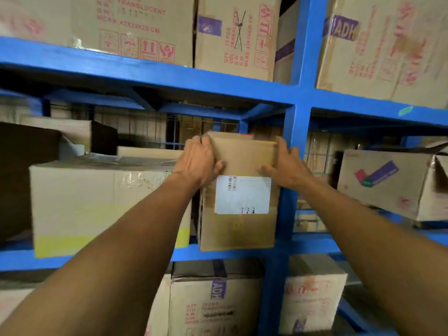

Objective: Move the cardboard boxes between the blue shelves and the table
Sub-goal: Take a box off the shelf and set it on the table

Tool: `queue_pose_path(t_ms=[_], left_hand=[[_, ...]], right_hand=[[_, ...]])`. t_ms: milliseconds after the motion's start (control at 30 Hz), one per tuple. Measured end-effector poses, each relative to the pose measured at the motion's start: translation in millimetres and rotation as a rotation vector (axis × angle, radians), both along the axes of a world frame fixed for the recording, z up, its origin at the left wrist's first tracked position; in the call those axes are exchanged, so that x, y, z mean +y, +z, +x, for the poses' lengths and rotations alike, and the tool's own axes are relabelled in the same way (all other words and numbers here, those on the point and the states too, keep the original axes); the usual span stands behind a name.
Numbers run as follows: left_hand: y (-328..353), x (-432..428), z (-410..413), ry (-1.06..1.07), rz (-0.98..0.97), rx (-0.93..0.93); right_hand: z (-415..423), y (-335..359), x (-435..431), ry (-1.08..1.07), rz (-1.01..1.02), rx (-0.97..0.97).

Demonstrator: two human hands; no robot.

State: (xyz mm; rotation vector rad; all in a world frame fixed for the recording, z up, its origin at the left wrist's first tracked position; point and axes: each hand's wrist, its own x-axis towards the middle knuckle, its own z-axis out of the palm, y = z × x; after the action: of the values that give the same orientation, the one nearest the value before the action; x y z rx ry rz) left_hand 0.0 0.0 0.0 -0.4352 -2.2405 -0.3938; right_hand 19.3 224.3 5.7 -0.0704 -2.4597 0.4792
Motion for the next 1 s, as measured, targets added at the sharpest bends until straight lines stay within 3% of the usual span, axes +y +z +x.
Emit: queue_pose_path(t_ms=[200, 333, 533, 733, 1000], left_hand=[[6.7, 12.9, -8.4, -0.019, 0.072, -0.255], [-0.2, 19.4, -16.3, -0.068, 0.132, -0.361], [-13.4, 24.7, -18.1, -0.089, 0.255, -0.416], [-15.6, 36.4, -1.8, -0.031, 0.293, -0.411], [-21.6, 28.3, 27.1, -0.118, 0.332, -0.401]], right_hand=[[-20.3, -2.1, 8.2, 0.161, -0.088, -0.15], [-37.1, -13.5, 12.7, 0.226, -0.151, -0.151], [-42.3, -27.5, 17.5, 0.335, -0.223, -0.045], [-26.1, -27.3, 9.9, 0.289, -0.243, -0.024], [9.8, -30.8, -1.4, 0.205, -0.245, -0.004]])
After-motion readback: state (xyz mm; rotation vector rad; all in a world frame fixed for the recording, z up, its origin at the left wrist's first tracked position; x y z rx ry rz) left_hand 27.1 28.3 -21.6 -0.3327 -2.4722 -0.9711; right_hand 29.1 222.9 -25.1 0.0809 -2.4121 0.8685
